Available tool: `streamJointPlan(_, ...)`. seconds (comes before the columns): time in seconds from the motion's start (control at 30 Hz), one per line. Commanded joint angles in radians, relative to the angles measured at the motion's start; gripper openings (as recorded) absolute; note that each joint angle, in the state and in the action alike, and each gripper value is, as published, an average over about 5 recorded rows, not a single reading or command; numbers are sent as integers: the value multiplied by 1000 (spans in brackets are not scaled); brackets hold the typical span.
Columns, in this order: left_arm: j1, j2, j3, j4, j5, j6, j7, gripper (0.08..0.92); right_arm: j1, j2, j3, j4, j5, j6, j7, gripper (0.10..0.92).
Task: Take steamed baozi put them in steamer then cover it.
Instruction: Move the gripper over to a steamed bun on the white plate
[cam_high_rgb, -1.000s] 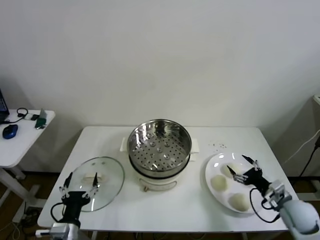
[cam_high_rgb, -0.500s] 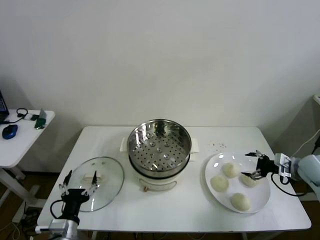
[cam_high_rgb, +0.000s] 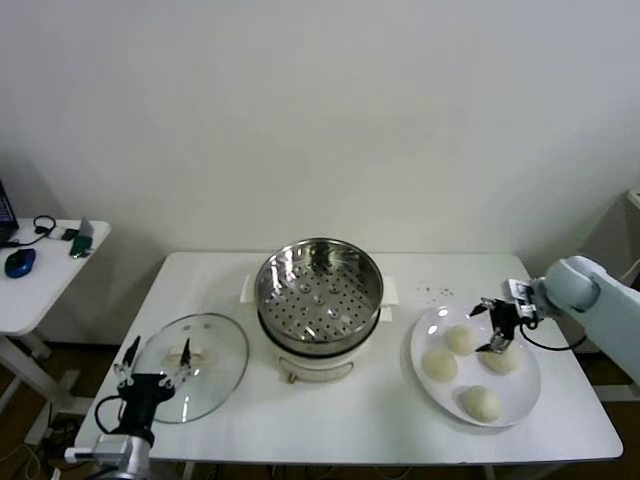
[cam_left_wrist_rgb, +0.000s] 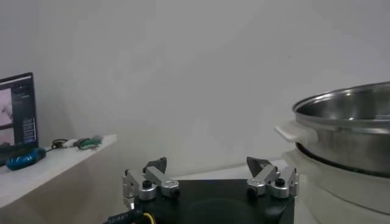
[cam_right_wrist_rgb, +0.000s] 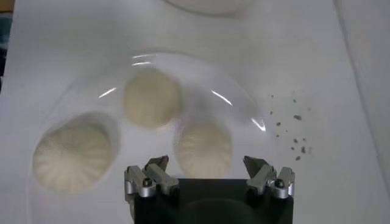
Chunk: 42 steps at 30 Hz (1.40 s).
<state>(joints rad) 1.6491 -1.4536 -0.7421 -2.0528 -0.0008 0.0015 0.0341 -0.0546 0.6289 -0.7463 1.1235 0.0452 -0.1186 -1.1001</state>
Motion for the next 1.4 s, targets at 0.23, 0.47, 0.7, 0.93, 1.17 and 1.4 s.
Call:
streamJointPlan(0.23,3,2,-5,6,-2,-2,1,823,213,115,-298,-141,15,-5,-37,823)
streamJointPlan(0.47,2,4,-8,6,-2,0,1,823,184,164,-297,-175,-1,-3,-28,823)
streamJointPlan(0.7,12,7,-13,1,-2,0,1,823,155,175,-289,-163,-6,-7,-20,823)
streamJointPlan(0.93,23,1,-11,-5,0,-1,2,823,150,170,-286,-173,-17,1,-20,823)
streamJointPlan(1.17,29,-1,-11,-6,0,-4,2,823,131,179,-270,-184,-16,4,-18,814)
streamJointPlan(1.4,31,0,-11,-8,0,-3,1,823,124,181,-261,-181,-14,5,-19,760)
